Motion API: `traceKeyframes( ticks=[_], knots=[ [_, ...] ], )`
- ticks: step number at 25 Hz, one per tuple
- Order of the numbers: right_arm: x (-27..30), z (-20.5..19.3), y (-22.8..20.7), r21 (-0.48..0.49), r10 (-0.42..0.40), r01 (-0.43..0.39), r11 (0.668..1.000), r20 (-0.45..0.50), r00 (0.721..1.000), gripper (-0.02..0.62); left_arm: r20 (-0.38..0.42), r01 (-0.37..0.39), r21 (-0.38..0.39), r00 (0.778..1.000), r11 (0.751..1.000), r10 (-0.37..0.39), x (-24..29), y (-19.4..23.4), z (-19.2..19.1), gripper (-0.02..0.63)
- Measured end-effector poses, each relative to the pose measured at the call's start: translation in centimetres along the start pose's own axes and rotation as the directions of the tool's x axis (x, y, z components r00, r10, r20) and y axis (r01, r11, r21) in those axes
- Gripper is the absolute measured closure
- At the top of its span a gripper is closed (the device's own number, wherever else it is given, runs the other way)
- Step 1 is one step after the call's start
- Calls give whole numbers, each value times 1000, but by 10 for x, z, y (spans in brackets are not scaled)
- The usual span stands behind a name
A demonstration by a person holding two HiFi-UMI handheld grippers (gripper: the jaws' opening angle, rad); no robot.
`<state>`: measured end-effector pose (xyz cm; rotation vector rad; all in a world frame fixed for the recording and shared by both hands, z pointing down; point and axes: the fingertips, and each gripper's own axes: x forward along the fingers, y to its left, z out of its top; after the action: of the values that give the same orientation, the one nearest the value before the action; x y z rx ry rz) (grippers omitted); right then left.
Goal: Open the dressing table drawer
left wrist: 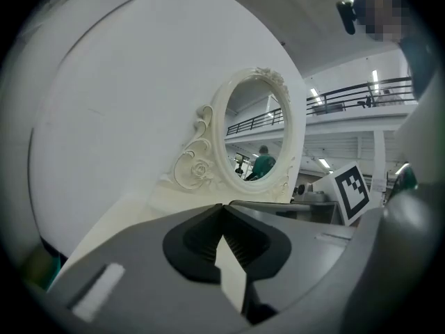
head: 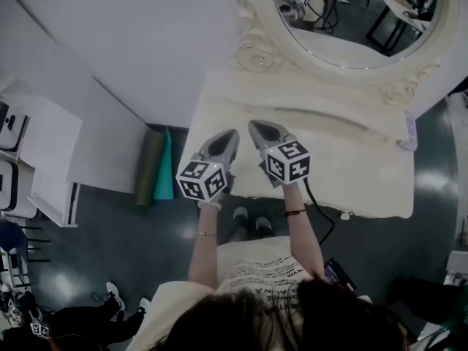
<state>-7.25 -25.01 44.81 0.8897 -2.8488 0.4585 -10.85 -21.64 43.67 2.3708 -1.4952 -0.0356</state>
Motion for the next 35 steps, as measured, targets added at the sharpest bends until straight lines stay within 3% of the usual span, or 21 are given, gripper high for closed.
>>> traceKeyframes(
  ticks=[19, 35],
  knots=[
    [37, -28, -33, 115, -211, 215, 970, -42, 976, 592, -139, 181, -45, 973, 983, -185, 35, 43, -28, 607],
    [60, -52, -59, 167, -283, 302, 938, -128, 950, 577, -189, 164, -96, 965, 982, -179, 47, 62, -47, 607]
  ],
)
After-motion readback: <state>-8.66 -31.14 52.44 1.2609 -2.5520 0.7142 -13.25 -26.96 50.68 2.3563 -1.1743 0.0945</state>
